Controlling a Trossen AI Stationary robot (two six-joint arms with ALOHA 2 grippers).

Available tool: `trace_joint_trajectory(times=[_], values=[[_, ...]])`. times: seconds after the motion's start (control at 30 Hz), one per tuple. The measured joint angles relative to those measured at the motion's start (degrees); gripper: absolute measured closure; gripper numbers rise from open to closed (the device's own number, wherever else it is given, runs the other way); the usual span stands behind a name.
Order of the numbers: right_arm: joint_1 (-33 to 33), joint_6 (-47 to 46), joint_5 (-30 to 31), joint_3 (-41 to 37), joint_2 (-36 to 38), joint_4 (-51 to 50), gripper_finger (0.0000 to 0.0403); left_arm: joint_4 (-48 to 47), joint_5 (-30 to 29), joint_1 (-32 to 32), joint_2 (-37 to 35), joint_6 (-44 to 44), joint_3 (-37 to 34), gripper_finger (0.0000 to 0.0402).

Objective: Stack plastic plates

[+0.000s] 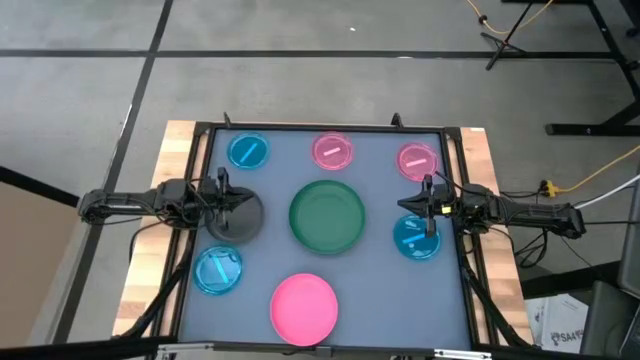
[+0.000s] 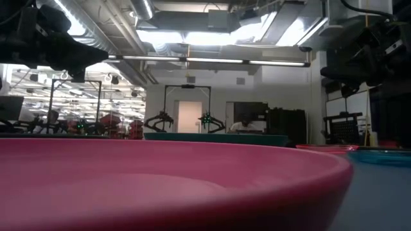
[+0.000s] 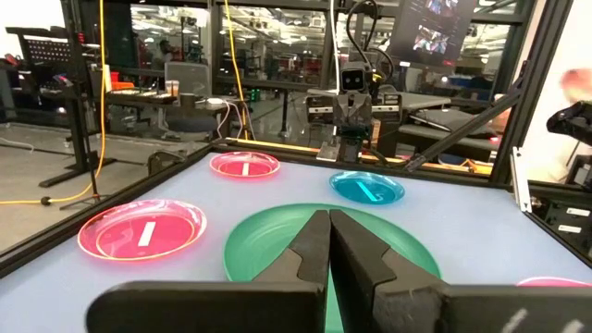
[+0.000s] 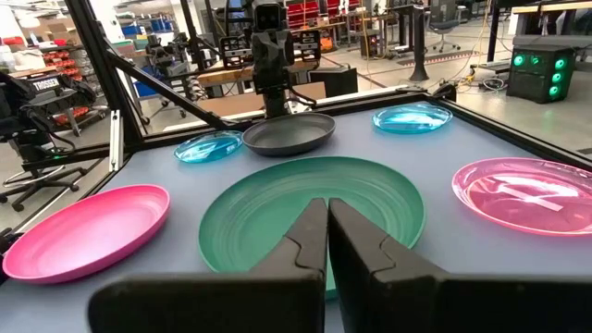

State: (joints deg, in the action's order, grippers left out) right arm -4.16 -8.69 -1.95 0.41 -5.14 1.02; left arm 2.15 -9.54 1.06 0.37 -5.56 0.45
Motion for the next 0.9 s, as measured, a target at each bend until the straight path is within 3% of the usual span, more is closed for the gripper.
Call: trace_joint_trajectory(times=[0.9], values=[[0.0,0.0,0.0,0.0,0.0,2.1,0.0393,4.2,-0.5,0.0,0.0,0.0,0.0,0.0397]])
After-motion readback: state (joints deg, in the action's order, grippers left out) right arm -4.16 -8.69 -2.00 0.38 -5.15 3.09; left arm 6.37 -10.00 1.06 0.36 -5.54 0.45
